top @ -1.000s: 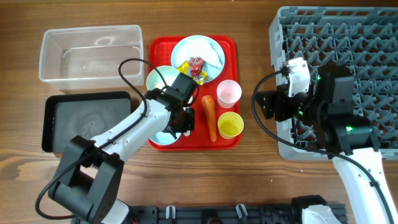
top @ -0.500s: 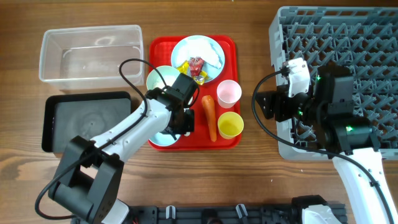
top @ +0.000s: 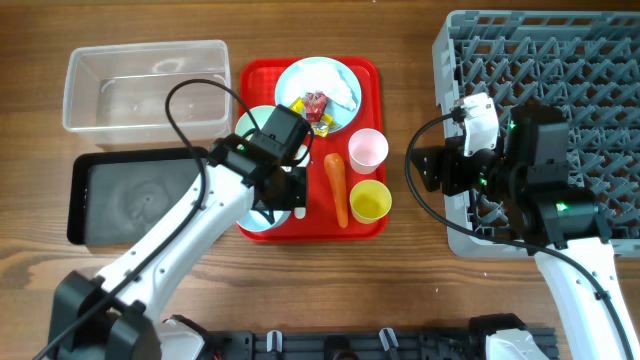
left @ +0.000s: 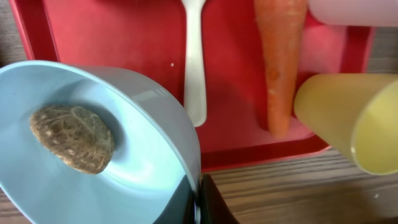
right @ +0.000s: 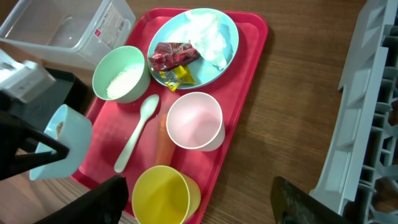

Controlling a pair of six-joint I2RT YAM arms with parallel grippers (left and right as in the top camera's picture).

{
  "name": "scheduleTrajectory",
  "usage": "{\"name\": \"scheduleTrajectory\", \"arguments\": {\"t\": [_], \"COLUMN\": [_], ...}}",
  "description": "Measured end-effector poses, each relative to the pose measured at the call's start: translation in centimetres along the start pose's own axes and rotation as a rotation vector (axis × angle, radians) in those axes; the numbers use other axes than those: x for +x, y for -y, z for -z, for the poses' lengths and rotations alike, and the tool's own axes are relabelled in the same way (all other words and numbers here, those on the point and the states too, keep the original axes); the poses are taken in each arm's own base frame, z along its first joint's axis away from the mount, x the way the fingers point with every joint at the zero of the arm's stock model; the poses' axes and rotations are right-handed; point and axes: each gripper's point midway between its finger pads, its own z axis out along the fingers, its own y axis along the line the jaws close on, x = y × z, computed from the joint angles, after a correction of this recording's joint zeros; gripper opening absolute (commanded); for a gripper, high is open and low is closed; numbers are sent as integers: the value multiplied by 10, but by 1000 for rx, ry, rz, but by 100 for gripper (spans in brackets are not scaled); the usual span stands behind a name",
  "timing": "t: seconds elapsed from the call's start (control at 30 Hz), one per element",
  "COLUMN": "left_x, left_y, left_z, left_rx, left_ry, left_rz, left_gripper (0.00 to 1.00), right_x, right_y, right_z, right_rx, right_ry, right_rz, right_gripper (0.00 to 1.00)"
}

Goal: Sort waste into correct bins and load items into the dishwasher rack
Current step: 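Carry the blue bowl to the black tray and tip out the food lump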

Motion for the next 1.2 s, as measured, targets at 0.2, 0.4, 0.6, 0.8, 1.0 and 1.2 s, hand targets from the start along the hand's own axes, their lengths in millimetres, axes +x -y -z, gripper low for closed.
{"name": "scheduleTrajectory", "arguments": {"t": [0.2, 0.4, 0.6, 0.8, 1.0, 1.2], "left_x": [-14, -39, -51, -56, -56, -61], "left_y": [-16, -86, -146, -163, -163, -170], "left_z": [31, 78, 87, 86, 76, 59], "left_rx": [59, 111, 230, 432, 654, 773], "left_ry": [85, 231, 253, 240, 189, 165], "left_rz": [80, 296, 438, 463, 464, 463], "left_gripper": [4, 4, 4, 4, 4, 4], "right_x": [0, 0, 1, 1, 5, 5], "right_y": [0, 1, 1, 3, 4, 5], "right_z": [0, 0, 0, 0, 0, 0], "right_rx": [0, 4, 4, 15, 26, 30], "right_ry": [0, -1, -3, -4, -19, -21], "right_rz": [0, 0, -1, -2, -8, -9], "right_gripper": [76, 76, 76, 76, 76, 76]}}
